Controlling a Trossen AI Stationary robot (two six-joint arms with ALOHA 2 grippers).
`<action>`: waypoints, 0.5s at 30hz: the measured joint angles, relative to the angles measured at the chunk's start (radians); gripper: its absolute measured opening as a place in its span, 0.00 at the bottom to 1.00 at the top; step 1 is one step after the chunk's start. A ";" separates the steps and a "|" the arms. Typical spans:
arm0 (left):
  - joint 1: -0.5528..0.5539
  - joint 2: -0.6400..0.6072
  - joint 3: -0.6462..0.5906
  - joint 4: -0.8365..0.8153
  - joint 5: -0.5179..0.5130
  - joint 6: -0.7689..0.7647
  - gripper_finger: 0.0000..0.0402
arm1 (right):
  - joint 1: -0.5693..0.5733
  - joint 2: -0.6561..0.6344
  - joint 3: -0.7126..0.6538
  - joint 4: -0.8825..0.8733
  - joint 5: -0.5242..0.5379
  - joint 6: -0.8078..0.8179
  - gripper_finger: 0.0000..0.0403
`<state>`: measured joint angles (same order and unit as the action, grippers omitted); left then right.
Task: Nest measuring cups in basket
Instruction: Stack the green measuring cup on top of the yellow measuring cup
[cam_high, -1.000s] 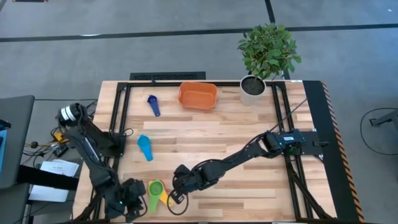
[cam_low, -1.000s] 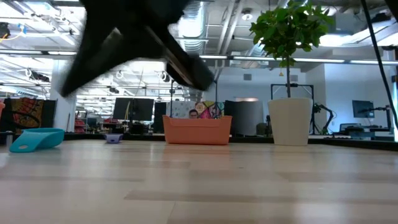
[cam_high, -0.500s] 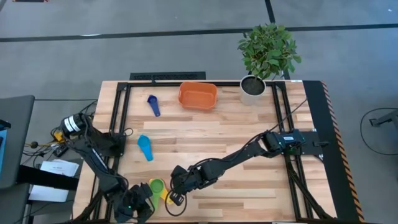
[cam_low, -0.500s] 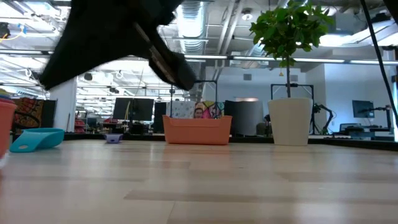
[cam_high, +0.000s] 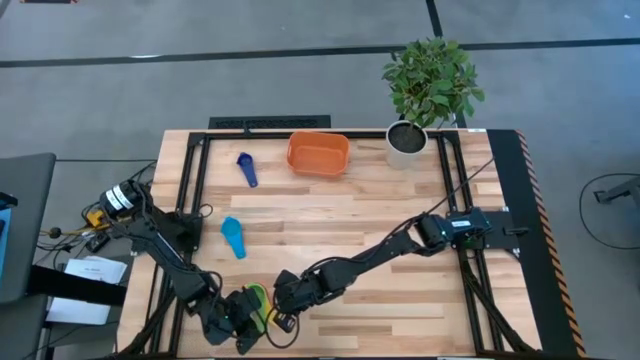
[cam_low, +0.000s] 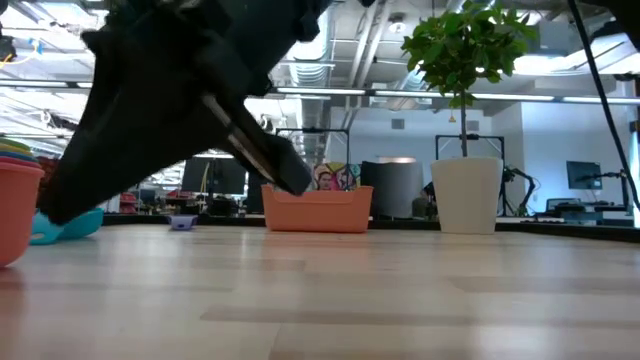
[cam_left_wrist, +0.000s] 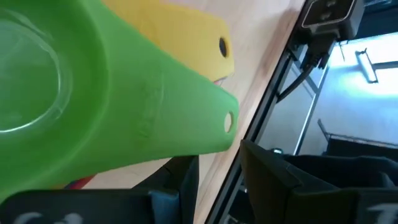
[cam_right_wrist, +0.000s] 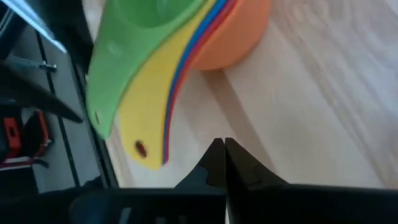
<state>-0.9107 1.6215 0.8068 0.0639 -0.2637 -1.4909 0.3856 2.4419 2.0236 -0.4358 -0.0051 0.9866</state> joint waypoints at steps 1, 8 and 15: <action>0.004 0.000 0.000 0.000 0.005 0.006 0.26 | -0.001 0.002 -0.001 0.006 0.000 0.000 0.01; 0.025 0.000 0.000 0.008 0.003 0.006 0.26 | -0.007 0.001 0.000 0.066 0.002 -0.015 0.03; 0.036 -0.021 0.000 0.010 -0.013 0.035 0.26 | -0.015 0.000 0.000 0.108 0.000 -0.027 0.01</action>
<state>-0.8745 1.6007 0.8070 0.0738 -0.2770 -1.4563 0.3706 2.4424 2.0239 -0.3281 -0.0052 0.9592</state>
